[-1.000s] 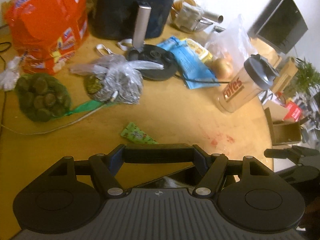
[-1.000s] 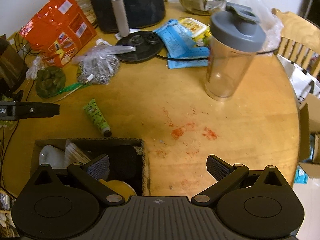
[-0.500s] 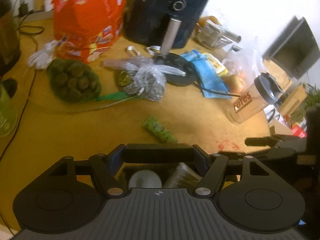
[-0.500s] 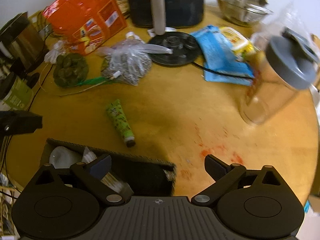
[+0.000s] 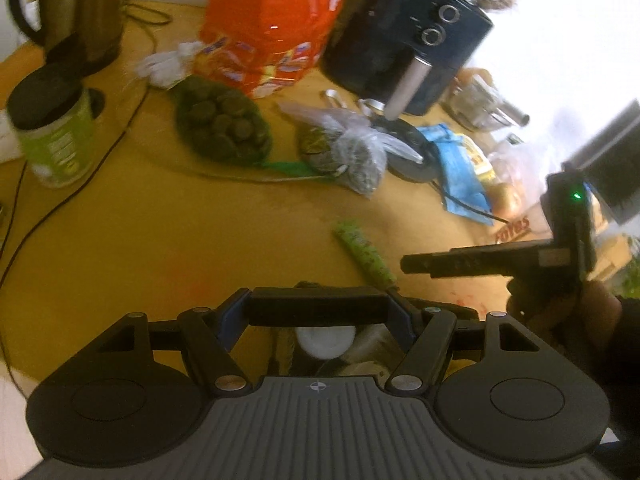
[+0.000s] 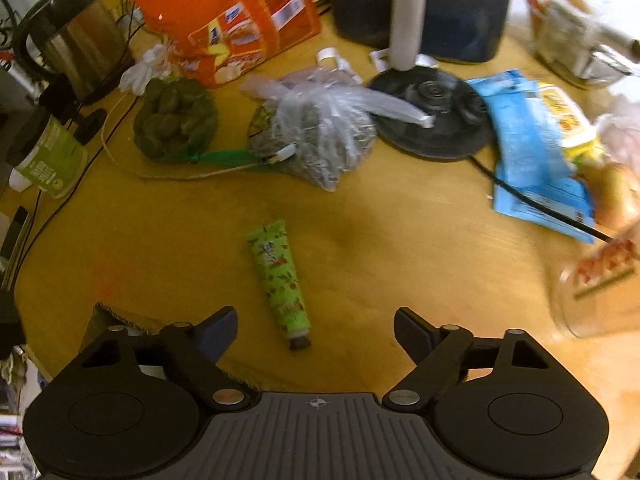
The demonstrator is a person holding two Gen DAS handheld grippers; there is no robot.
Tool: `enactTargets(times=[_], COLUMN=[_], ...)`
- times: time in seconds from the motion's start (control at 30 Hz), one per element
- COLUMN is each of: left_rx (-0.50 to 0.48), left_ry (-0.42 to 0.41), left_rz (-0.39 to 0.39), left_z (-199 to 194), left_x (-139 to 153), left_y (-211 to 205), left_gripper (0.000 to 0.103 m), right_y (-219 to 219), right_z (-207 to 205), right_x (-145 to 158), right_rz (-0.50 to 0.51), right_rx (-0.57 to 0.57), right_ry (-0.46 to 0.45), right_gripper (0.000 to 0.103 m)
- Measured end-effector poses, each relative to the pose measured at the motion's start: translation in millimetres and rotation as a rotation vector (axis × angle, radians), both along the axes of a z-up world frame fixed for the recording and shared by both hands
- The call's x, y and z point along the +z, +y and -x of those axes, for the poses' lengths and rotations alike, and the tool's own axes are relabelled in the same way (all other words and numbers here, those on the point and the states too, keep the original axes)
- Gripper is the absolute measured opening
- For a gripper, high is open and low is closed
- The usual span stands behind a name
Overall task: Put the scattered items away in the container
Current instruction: 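Grasp the green hand cream tube with the right gripper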
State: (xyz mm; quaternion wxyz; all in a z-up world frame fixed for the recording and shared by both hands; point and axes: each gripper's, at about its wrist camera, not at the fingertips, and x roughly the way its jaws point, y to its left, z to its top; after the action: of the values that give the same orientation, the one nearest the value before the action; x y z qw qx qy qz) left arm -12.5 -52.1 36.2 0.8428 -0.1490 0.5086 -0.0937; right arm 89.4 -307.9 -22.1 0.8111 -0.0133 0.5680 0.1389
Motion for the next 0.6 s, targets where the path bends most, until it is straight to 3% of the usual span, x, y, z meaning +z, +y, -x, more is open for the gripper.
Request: enactTargets(times=[0.37, 0.6], left_rx=[0.124, 0.161], left_ry=[0.030, 0.042], left_rz=[0.019, 0.022], left_z=[26.6, 38.0], left_x=[-4.3, -5.9], left_y=[16.8, 20.0], left_gripper=[0.070, 0.070], right_y=[36.2, 52.7], right_z=[-31.8, -34.8], right_x=[-36.0, -58.0], right_rz=[0.033, 0.085], right_rx=[0.116, 0.166], right_ry=[0.094, 0.134], right_gripper=[0.076, 0.055])
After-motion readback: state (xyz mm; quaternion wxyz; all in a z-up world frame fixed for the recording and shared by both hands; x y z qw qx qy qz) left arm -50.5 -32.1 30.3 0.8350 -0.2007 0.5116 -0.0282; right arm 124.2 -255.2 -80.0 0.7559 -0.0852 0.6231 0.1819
